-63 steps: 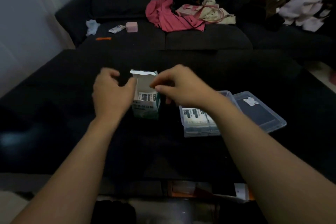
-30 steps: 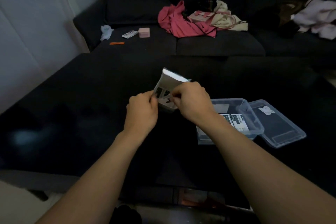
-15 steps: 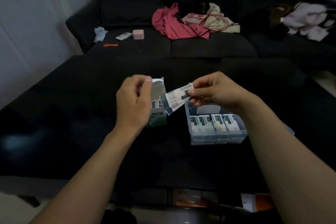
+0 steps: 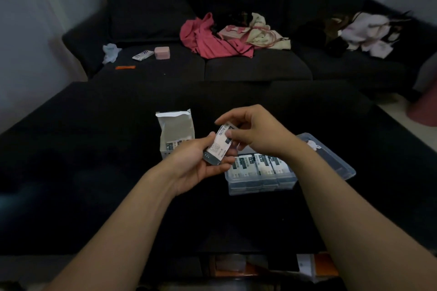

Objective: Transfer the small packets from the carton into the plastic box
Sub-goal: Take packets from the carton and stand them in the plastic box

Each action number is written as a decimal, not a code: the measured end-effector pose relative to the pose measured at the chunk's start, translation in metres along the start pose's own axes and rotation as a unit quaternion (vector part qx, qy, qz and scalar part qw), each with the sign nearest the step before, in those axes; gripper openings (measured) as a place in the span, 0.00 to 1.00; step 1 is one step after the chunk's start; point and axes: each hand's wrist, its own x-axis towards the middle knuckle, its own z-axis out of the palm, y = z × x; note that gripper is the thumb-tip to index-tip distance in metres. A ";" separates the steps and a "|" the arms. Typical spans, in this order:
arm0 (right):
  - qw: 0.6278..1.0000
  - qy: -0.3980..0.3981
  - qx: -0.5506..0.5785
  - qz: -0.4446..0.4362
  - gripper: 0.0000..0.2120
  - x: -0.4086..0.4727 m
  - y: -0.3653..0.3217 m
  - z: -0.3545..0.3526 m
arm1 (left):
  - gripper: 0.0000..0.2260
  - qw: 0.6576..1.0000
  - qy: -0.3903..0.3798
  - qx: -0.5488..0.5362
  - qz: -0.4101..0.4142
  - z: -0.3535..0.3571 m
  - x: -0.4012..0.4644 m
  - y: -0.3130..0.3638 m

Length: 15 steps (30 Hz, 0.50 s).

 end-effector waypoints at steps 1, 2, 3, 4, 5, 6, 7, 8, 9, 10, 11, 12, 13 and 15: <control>1.000 0.012 -0.015 0.001 0.13 0.000 0.003 -0.001 | 0.18 1.000 0.000 0.000 -0.008 0.001 0.001 0.000; 0.999 0.021 -0.030 0.002 0.12 0.000 0.006 -0.002 | 0.18 1.000 0.001 0.014 -0.015 0.001 0.003 -0.001; 0.999 0.024 -0.040 0.001 0.12 -0.001 0.008 -0.004 | 0.18 0.999 -0.001 0.035 -0.021 0.002 0.004 -0.002; 0.999 0.022 -0.043 0.000 0.12 -0.001 0.009 -0.006 | 0.18 0.998 -0.007 0.050 -0.026 0.002 0.004 -0.003; 0.999 0.017 -0.042 -0.003 0.12 -0.002 0.010 -0.007 | 0.18 0.998 -0.015 0.057 -0.032 0.003 0.004 -0.003; 0.999 0.012 -0.041 -0.007 0.12 -0.003 0.010 -0.008 | 0.17 0.998 -0.025 0.053 -0.037 0.003 0.004 -0.003; 0.999 0.010 -0.042 -0.010 0.13 -0.003 0.009 -0.009 | 0.17 0.998 -0.032 0.040 -0.040 0.004 0.005 -0.004; 0.999 0.010 -0.046 -0.014 0.15 -0.003 0.009 -0.010 | 0.16 0.998 -0.035 0.019 -0.041 0.004 0.005 -0.004; 0.998 0.013 -0.055 -0.018 0.17 -0.003 0.010 -0.010 | 0.15 0.999 -0.034 -0.002 -0.039 0.004 0.006 -0.004; 0.997 0.017 -0.070 -0.021 0.20 -0.003 0.011 -0.010 | 0.15 0.999 -0.035 -0.018 -0.033 0.005 0.007 -0.005; 0.996 0.020 -0.088 -0.021 0.22 -0.002 0.012 -0.009 | 0.14 0.999 -0.036 -0.026 -0.025 0.005 0.009 -0.006; 0.994 0.023 -0.102 -0.017 0.24 -0.002 0.013 -0.009 | 0.14 0.999 -0.034 -0.029 -0.016 0.006 0.010 -0.007; 0.993 0.024 -0.111 -0.012 0.23 -0.002 0.014 -0.009 | 0.14 0.999 -0.029 -0.030 -0.007 0.008 0.012 -0.009; 0.993 0.025 -0.112 -0.001 0.19 -0.002 0.016 -0.009 | 0.14 1.000 -0.015 -0.024 0.011 0.010 0.015 -0.012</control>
